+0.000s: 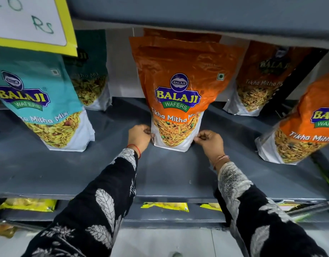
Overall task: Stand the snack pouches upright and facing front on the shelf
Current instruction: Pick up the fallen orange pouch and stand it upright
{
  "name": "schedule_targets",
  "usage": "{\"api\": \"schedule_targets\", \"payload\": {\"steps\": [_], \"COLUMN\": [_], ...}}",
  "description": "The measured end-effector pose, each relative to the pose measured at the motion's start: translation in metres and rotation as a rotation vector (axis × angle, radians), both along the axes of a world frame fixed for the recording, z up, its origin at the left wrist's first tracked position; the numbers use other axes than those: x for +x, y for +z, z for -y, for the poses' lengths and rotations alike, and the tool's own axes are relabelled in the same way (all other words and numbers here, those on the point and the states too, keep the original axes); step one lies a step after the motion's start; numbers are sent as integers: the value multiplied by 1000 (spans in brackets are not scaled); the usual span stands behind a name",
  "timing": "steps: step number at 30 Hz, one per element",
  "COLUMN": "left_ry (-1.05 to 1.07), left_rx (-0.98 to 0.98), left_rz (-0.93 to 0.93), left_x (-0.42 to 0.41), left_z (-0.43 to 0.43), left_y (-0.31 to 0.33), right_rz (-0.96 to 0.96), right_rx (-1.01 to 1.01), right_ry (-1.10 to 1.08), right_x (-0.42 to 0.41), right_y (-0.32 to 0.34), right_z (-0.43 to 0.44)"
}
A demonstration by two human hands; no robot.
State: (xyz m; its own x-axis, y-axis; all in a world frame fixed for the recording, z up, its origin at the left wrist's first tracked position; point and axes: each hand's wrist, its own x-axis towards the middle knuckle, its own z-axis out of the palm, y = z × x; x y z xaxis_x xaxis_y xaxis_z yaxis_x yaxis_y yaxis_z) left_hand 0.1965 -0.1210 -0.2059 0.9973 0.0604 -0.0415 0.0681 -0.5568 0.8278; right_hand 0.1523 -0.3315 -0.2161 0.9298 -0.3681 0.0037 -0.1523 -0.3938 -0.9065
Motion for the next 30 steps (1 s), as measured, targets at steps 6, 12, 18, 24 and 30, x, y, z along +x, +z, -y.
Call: {"api": "schedule_targets", "payload": {"steps": [6, 12, 18, 24, 30], "left_ry": [-29, -58, -65, -83, -70], "left_rx": [186, 252, 191, 143, 29], "left_rz": [126, 269, 287, 286, 223], "left_x": [-10, -65, -112, -124, -135], "left_z": [-7, -25, -36, -38, -38], "left_y": [-8, -16, -24, -24, -22], "right_rz": [33, 84, 68, 69, 107], "right_rx": [-474, -670, -564, -481, -381], "right_ry": [-45, 10, 57, 25, 65], "right_x": [1, -59, -101, -118, -124], "right_y": [-4, -18, -14, -11, -8], "right_z": [-7, -11, -18, -24, -15]}}
